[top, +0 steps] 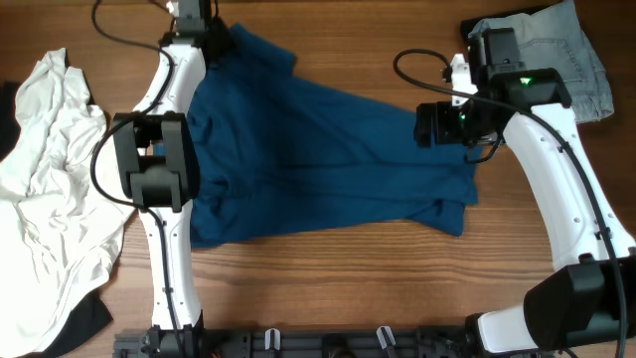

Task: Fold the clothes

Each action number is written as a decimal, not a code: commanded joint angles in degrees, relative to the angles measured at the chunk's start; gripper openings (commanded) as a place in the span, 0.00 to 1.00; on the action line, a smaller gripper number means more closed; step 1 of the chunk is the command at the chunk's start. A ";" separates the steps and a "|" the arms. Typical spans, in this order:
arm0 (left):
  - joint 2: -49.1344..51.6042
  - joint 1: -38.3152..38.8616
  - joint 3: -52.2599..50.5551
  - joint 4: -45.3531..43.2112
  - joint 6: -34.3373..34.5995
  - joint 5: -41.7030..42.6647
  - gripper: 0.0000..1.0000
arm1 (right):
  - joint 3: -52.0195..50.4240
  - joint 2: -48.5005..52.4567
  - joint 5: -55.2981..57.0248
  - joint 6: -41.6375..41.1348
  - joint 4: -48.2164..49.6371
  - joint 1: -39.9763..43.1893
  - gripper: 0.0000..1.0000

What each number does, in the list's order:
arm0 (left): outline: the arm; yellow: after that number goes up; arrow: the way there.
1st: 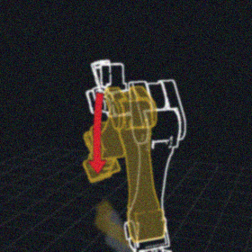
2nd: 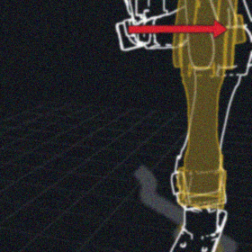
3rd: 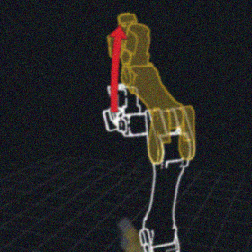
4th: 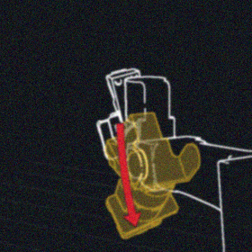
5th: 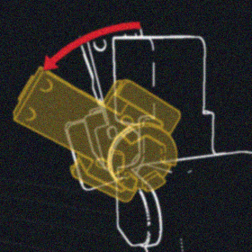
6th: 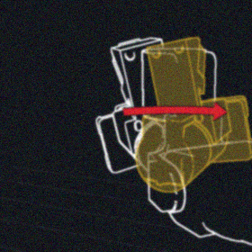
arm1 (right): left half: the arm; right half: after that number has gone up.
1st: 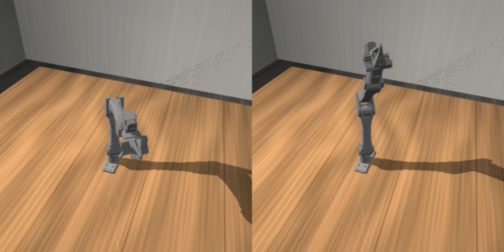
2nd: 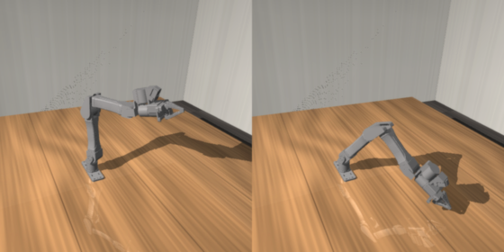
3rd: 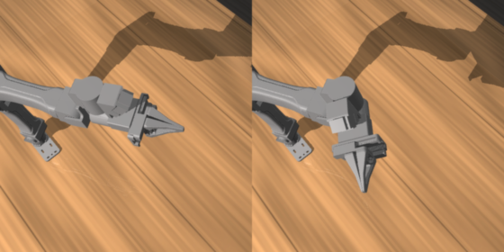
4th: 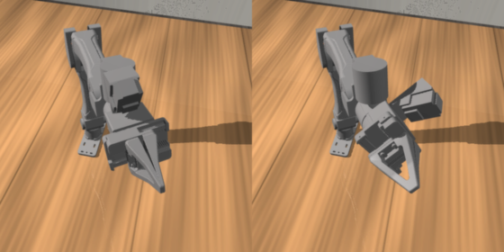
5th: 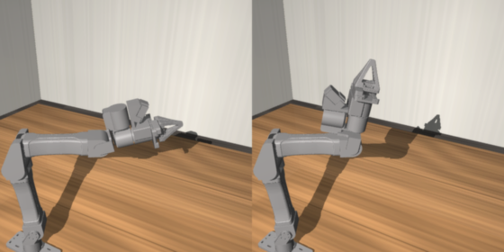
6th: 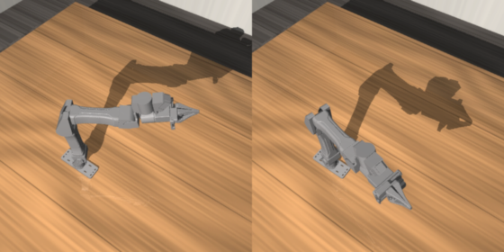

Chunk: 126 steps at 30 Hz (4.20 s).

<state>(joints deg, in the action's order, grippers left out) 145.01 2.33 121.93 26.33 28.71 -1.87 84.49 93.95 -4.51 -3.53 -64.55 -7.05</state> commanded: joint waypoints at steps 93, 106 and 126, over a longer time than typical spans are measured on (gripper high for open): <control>0.83 0.44 10.84 48.87 0.00 11.39 1.00 | 8.13 35.08 -17.42 2.97 9.49 19.87 0.04; 1.07 -0.15 10.84 28.52 1.77 15.54 1.00 | 8.17 35.06 -17.42 4.66 7.23 19.87 0.04; 8.98 -2.84 10.80 36.33 3.96 21.00 0.12 | 8.20 34.95 -18.12 6.14 4.61 19.87 0.04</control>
<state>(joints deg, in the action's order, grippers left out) 149.84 -1.19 133.99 61.91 31.97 16.97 92.77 127.63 -22.04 1.43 -59.53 12.84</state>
